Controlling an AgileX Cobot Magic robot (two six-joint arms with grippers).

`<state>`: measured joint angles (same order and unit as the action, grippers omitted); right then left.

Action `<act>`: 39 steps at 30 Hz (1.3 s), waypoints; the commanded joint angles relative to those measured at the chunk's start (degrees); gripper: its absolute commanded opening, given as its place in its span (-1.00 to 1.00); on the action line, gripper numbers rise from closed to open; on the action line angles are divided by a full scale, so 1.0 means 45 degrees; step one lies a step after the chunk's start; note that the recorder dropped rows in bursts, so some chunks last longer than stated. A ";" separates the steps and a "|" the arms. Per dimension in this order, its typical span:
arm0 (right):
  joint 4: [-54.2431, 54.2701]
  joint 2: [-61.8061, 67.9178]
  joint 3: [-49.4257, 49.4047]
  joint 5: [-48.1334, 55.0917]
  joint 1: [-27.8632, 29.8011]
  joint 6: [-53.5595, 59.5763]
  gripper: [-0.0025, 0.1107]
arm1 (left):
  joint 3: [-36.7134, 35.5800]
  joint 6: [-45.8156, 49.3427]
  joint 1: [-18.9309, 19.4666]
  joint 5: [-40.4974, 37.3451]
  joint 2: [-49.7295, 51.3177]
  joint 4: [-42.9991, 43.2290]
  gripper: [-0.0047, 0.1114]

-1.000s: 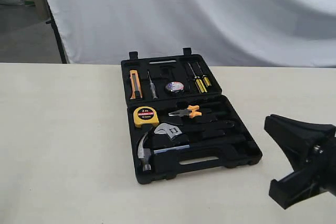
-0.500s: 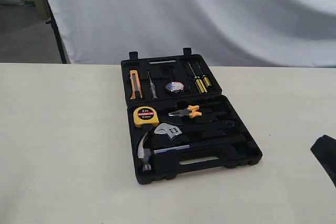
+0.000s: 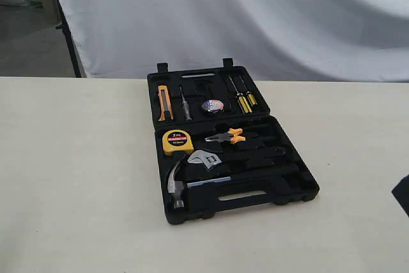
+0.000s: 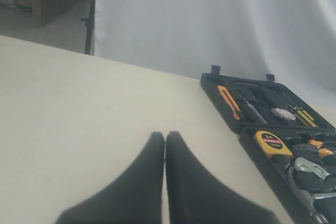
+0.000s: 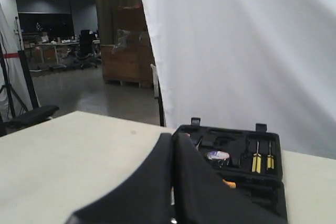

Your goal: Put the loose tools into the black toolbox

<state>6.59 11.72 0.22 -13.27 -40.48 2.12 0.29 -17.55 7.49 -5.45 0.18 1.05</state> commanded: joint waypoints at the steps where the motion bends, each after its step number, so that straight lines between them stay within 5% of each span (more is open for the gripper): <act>1: -0.0105 -0.0070 -0.0049 0.1326 0.0065 -0.0074 -0.96 | 0.0034 -0.0061 0.0322 0.0092 -0.0041 0.0056 -0.91; 12: -0.0136 -0.0070 -0.0049 0.4154 0.0065 -0.0181 -0.96 | 0.0034 -0.0061 0.0322 0.0092 -0.0041 0.0056 -0.91; 39: -0.0149 -0.0713 -0.0049 0.4150 0.0372 -0.0276 -0.96 | 0.0034 -0.0061 0.0322 0.0092 -0.0041 0.0056 -0.91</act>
<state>6.38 9.96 0.22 5.28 -40.12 1.25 0.29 -17.55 7.49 -5.45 0.18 1.05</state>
